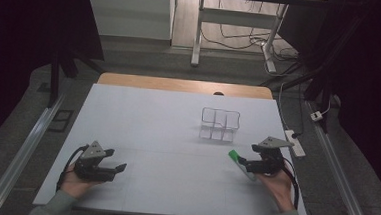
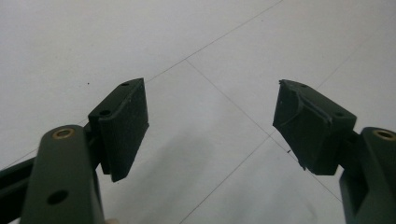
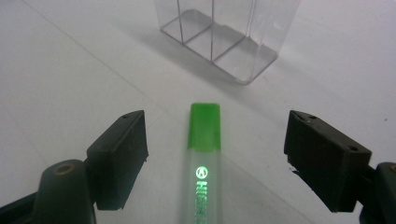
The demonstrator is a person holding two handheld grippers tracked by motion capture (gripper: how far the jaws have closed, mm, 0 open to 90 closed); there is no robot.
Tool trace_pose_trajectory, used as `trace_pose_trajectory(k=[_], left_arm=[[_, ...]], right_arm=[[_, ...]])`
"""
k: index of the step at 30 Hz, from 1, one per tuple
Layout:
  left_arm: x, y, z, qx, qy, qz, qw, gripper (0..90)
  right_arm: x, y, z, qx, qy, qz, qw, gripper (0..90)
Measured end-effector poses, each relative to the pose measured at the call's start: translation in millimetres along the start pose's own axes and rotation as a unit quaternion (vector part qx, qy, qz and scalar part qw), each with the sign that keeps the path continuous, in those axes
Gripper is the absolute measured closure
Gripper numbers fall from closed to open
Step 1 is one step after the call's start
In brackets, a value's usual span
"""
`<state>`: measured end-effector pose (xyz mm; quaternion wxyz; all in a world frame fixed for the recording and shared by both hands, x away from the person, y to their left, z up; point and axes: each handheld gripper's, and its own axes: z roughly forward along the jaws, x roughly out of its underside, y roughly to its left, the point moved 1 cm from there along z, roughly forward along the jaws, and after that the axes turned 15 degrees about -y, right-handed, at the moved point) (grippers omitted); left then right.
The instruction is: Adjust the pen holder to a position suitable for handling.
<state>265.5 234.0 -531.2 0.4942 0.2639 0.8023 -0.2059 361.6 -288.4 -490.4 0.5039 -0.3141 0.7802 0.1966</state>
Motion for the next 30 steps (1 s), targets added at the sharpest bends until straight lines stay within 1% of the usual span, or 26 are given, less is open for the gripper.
trace_pose_trajectory(k=[1, 2, 4, 5, 8, 12, 13, 15, 16, 19, 21, 23, 24, 26, 29, 30], left_arm=[[-0.2, 0.1, 0.1, 0.001, 0.000, 0.000, 1.0000, 26.0], [-0.3, 0.1, 0.2, 0.001, -0.001, 0.000, 1.0000, 26.0], [-0.5, 0.1, 0.3, 0.002, -0.002, 0.000, 1.0000, 26.1], [-0.5, 0.2, 0.5, 0.002, -0.002, 0.001, 1.0000, 26.1], [-0.4, 0.2, 0.8, 0.002, -0.001, 0.002, 1.0000, 26.0], [0.0, 0.7, 2.1, 0.001, 0.002, 0.002, 1.0000, 26.0], [0.0, 0.7, 2.2, 0.001, 0.002, 0.002, 1.0000, 26.0], [0.0, 0.7, 2.3, 0.001, 0.002, 0.002, 1.0000, 26.0], [0.0, 0.6, 2.3, 0.001, 0.001, 0.002, 1.0000, 26.0], [-0.1, 0.5, 2.2, 0.001, 0.001, 0.002, 1.0000, 26.0], [-0.1, 0.5, 2.4, 0.001, 0.001, 0.002, 1.0000, 26.0], [-0.2, 0.5, 2.4, 0.001, 0.001, 0.003, 1.0000, 26.0], [-0.1, 0.6, 2.4, 0.001, 0.001, 0.002, 1.0000, 26.0], [-0.1, 0.8, 2.5, 0.001, 0.002, 0.003, 1.0000, 26.0], [0.0, 0.7, 2.5, 0.001, 0.002, 0.004, 1.0000, 26.0], [-0.1, 0.7, 2.4, 0.001, 0.001, 0.004, 1.0000, 26.0]], right_arm=[[0.0, 0.0, 0.0, 0.000, 0.000, 0.000, 1.0000, 22.0], [-4.7, -1.3, 3.1, 0.006, 0.003, -0.006, 1.0000, 22.9], [-6.1, -1.7, 4.2, 0.009, 0.005, -0.008, 0.9999, 23.4], [-7.7, -2.6, 6.6, 0.014, 0.006, -0.009, 0.9998, 23.5], [-11.8, -6.4, 12.1, 0.018, 0.008, -0.003, 0.9998, 25.0], [-14.5, -10.1, 18.0, 0.022, 0.010, -0.004, 0.9997, 27.1], [-14.8, -11.4, 19.5, 0.025, 0.015, -0.001, 0.9996, 27.5], [-14.6, -12.4, 21.0, 0.024, 0.012, 0.004, 0.9996, 27.9], [-16.1, -14.9, 22.9, 0.015, 0.005, 0.018, 0.9997, 30.0], [-19.5, -16.8, 26.4, 0.021, 0.009, 0.014, 0.9996, 33.5], [-21.4, -18.5, 28.7, 0.024, 0.009, 0.018, 0.9995, 37.5], [-22.8, -21.2, 31.5, 0.027, 0.002, 0.028, 0.9992, 41.2], [-23.5, -22.6, 32.9, 0.030, 0.003, 0.032, 0.9990, 43.3], [-24.6, -25.1, 35.4, 0.032, 0.005, 0.032, 0.9990, 47.5], [-26.4, -27.8, 39.8, 0.042, 0.003, 0.034, 0.9986, 58.1], [-26.9, -28.8, 41.1, 0.046, 0.006, 0.031, 0.9985, 62.5]])
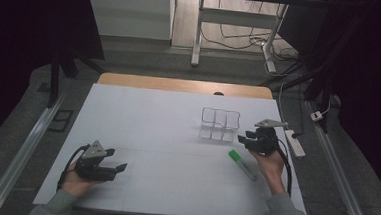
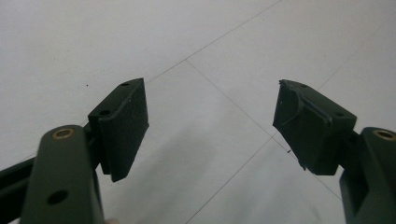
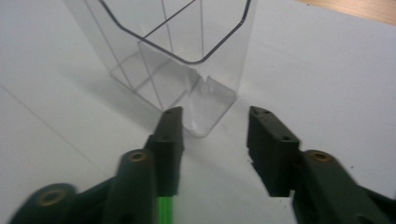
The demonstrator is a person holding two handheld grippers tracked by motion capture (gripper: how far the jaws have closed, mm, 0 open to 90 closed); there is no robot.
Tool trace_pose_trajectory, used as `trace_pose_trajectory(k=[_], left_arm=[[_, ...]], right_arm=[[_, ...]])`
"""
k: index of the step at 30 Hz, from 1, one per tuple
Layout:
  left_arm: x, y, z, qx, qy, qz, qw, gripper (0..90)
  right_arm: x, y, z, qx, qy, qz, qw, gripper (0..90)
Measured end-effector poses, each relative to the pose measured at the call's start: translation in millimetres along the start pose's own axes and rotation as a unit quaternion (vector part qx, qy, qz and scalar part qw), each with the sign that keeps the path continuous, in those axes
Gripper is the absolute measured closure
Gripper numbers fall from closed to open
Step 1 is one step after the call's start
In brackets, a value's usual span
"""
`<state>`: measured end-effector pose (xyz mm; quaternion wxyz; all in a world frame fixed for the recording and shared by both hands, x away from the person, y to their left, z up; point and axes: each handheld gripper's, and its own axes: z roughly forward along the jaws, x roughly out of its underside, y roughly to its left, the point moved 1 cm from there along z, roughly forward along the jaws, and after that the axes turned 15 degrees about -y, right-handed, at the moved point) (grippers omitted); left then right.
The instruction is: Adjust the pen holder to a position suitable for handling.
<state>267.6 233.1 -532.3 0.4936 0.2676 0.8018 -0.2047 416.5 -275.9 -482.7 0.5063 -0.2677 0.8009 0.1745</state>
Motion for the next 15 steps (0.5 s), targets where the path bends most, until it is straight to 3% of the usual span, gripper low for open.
trace_pose_trajectory(k=[2, 3, 4, 5, 9, 15], left_arm=[[-0.1, 0.1, 0.1, -0.001, -0.001, 0.000, 1.0000, 26.0], [-0.1, 0.1, 0.1, -0.001, -0.001, 0.000, 1.0000, 26.0], [-0.1, 0.4, 0.2, -0.001, 0.000, 0.000, 1.0000, 26.0], [-0.1, 0.4, 0.2, -0.001, 0.000, 0.000, 1.0000, 26.0], [-0.2, 0.9, 0.5, 0.000, 0.000, 0.000, 1.0000, 26.0], [-0.4, 1.0, 1.3, -0.001, 0.001, 0.000, 1.0000, 26.0]], right_arm=[[-0.4, -1.8, 3.1, 0.003, 0.004, -0.001, 1.0000, 72.0], [-0.4, -1.8, 3.1, 0.003, 0.004, -0.001, 1.0000, 72.0], [0.1, -4.6, 7.2, 0.004, 0.003, 0.002, 1.0000, 83.5], [0.4, -5.6, 8.4, 0.003, 0.004, 0.003, 1.0000, 87.6], [0.8, -11.2, 15.8, 0.007, 0.019, 0.006, 0.9998, 89.5], [-4.1, -16.6, 29.9, 0.020, 0.015, 0.011, 0.9996, 89.5]])
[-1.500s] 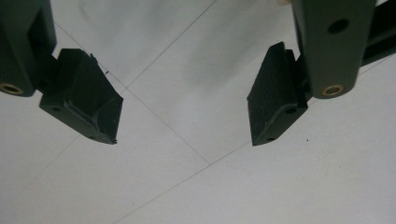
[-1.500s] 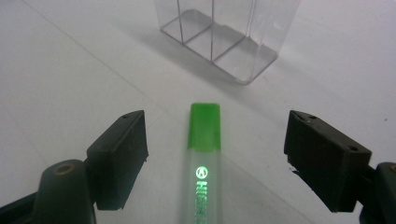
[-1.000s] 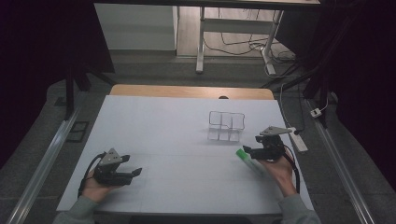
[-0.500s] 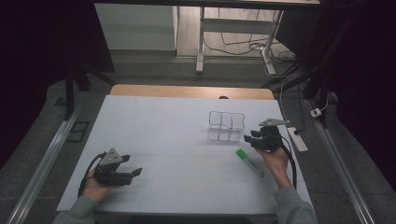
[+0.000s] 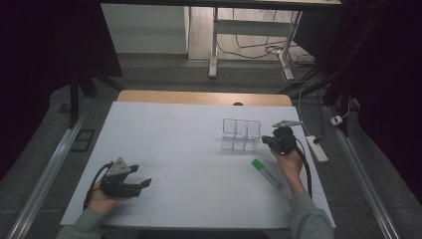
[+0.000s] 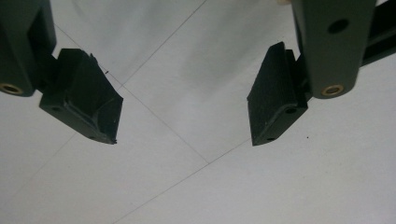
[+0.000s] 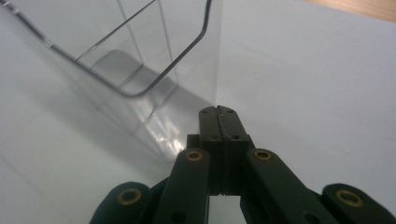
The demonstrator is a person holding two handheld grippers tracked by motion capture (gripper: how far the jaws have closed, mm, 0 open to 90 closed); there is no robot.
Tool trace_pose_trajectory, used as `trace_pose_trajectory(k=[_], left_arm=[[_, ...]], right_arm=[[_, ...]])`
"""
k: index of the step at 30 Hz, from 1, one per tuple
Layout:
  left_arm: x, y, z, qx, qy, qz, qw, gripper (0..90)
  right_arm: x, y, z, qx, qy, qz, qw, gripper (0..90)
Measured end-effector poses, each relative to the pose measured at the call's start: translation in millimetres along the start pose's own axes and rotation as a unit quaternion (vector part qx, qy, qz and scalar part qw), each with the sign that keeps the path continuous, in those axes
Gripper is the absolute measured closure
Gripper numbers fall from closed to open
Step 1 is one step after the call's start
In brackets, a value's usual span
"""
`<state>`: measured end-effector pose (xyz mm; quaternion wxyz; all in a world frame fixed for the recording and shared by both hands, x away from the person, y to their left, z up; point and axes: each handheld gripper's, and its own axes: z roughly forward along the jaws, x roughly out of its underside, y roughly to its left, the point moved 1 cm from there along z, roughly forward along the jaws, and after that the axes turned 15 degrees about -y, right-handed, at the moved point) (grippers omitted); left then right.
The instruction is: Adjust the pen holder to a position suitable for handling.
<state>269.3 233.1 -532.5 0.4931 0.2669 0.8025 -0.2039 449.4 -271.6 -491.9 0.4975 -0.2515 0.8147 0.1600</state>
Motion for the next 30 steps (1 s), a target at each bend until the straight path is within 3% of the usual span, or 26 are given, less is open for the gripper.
trace_pose_trajectory(k=[9, 16, 19, 30], left_arm=[[-0.7, -1.2, 2.8, 0.001, 0.003, 0.003, 1.0000, 26.0], [-0.7, -1.5, 2.7, 0.000, 0.003, 0.003, 1.0000, 26.0], [-0.5, -1.6, 3.0, 0.000, 0.005, 0.004, 1.0000, 25.9], [-0.7, -1.5, 2.6, -0.002, 0.004, 0.002, 1.0000, 25.7]], right_arm=[[3.9, -5.7, 14.8, 0.005, 0.017, 0.004, 0.9998, 89.4], [3.3, -1.2, 19.9, -0.008, 0.017, 0.006, 0.9998, 89.5], [2.8, 1.7, 21.5, 0.001, 0.022, -0.004, 0.9997, 89.5], [2.1, 7.9, 27.2, -0.005, 0.019, -0.004, 0.9998, 89.5]])
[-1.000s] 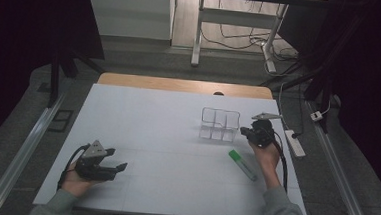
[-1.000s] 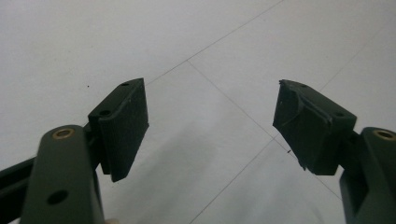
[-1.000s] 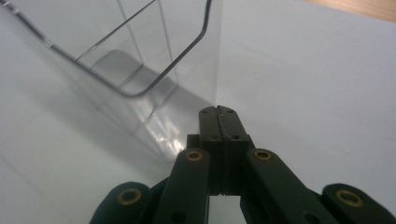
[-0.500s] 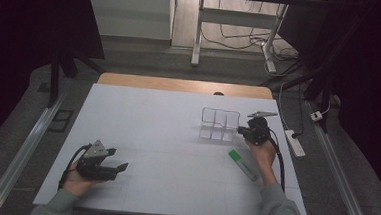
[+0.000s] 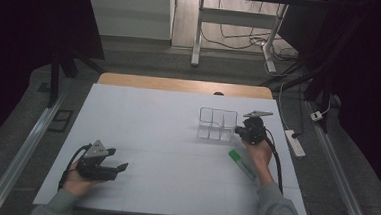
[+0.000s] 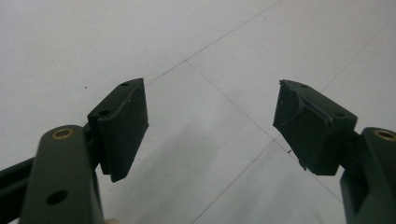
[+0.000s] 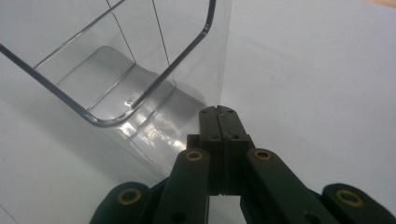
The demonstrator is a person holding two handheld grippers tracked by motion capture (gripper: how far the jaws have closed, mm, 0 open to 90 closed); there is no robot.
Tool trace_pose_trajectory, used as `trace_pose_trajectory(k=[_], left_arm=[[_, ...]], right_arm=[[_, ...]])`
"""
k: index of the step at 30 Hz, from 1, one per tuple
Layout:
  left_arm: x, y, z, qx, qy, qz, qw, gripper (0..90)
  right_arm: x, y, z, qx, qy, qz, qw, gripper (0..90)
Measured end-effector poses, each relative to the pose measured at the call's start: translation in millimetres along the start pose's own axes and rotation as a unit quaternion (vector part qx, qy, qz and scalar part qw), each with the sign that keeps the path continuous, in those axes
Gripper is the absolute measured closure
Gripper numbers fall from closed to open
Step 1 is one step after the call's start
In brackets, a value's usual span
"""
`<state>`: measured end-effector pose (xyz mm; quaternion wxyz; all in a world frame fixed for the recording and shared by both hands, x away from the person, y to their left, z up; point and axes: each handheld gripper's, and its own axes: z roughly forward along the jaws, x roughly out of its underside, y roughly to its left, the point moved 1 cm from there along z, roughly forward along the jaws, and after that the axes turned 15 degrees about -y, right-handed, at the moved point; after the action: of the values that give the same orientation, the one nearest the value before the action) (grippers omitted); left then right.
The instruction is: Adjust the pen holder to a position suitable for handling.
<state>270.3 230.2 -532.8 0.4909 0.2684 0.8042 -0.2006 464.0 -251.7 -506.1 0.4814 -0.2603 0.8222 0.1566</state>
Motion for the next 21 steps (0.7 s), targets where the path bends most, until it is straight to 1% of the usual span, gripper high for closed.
trace_pose_trajectory(k=[7, 10, 11, 13, 17, 21], left_arm=[[0.0, -0.5, -0.3, -0.002, 0.001, 0.000, 1.0000, 25.6], [0.2, -0.5, 0.2, -0.002, 0.002, 0.000, 1.0000, 25.6], [0.2, -0.4, 0.2, -0.003, 0.002, 0.000, 1.0000, 25.7], [0.1, -0.2, -0.3, -0.003, 0.001, 0.000, 1.0000, 25.6], [0.4, 0.2, -0.6, -0.004, 0.001, 0.000, 1.0000, 25.6], [0.5, -0.1, -0.6, -0.002, 0.002, 0.001, 1.0000, 25.6]], right_arm=[[-3.5, 7.4, 8.1, -0.004, 0.005, -0.010, 0.9999, 89.4], [-4.7, 9.6, 9.9, -0.002, 0.007, -0.013, 0.9999, 89.4], [-6.1, 12.1, 12.7, -0.001, 0.007, -0.017, 0.9998, 89.4], [-7.1, 14.4, 14.9, -0.002, 0.007, -0.014, 0.9999, 89.4], [-8.4, 17.4, 18.3, -0.004, 0.005, -0.018, 0.9998, 89.4], [-10.7, 22.0, 21.8, -0.007, 0.009, -0.017, 0.9998, 89.4]])
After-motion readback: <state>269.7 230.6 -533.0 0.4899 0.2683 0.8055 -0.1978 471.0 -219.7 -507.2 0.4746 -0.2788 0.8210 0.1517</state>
